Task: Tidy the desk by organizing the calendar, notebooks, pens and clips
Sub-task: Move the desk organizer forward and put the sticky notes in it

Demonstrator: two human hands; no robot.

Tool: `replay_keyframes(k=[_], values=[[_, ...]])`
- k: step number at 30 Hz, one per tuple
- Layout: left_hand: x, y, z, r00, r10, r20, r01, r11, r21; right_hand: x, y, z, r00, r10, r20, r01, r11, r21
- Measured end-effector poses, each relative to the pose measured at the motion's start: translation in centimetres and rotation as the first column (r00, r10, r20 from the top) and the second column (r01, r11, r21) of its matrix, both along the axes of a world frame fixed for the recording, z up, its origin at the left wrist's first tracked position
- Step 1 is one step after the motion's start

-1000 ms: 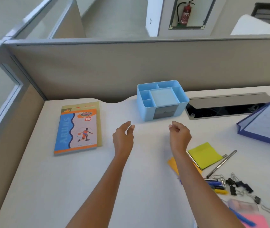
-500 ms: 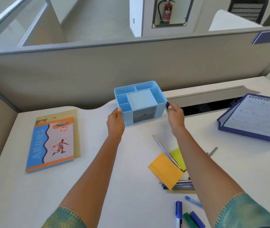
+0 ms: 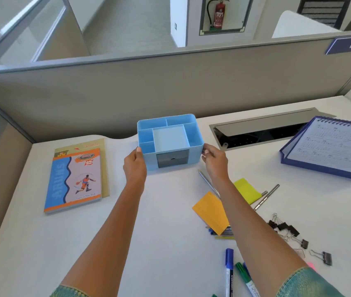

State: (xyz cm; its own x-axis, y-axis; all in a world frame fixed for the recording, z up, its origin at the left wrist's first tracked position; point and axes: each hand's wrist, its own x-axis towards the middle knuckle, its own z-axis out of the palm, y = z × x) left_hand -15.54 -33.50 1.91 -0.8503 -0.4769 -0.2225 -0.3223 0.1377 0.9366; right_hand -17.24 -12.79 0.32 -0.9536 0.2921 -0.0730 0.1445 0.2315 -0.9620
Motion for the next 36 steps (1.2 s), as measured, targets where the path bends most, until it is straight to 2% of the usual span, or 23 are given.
replay_keyframes(k=[5,8,10,22,31,34,36], values=[[5.5,-2.5,0.8,0.998,0.057,0.01,-0.057,0.998,-0.018,5.1,-2.4,0.4,0.995,0.094,-0.021,-0.093,0.994,0.057],[7.8,-3.6,0.6,0.996,0.086,0.007,-0.086,0.996,0.034,7.4,-3.6,-0.2,0.994,0.104,-0.016,-0.103,0.994,0.036],[12.9,-4.3,1.9,0.992,0.123,-0.005,-0.123,0.99,0.066,12.3,-3.9,1.0,0.989,0.142,-0.041,-0.141,0.99,0.029],[25.0,-3.5,0.8,0.994,0.094,-0.048,-0.088,0.989,0.116,24.7,-2.8,-0.8,0.995,0.098,-0.027,-0.1,0.991,-0.092],[30.7,-2.1,0.1,0.987,0.145,-0.064,-0.134,0.981,0.14,29.5,-1.8,0.2,0.994,0.111,0.025,-0.107,0.987,-0.118],[31.2,-1.9,0.4,0.979,0.2,-0.032,-0.193,0.97,0.15,29.8,-1.3,0.7,0.99,0.134,0.05,-0.127,0.985,-0.12],[31.3,-1.4,0.8,0.957,0.288,-0.026,-0.282,0.95,0.133,29.7,0.1,1.0,0.996,0.059,0.066,-0.053,0.995,-0.082]])
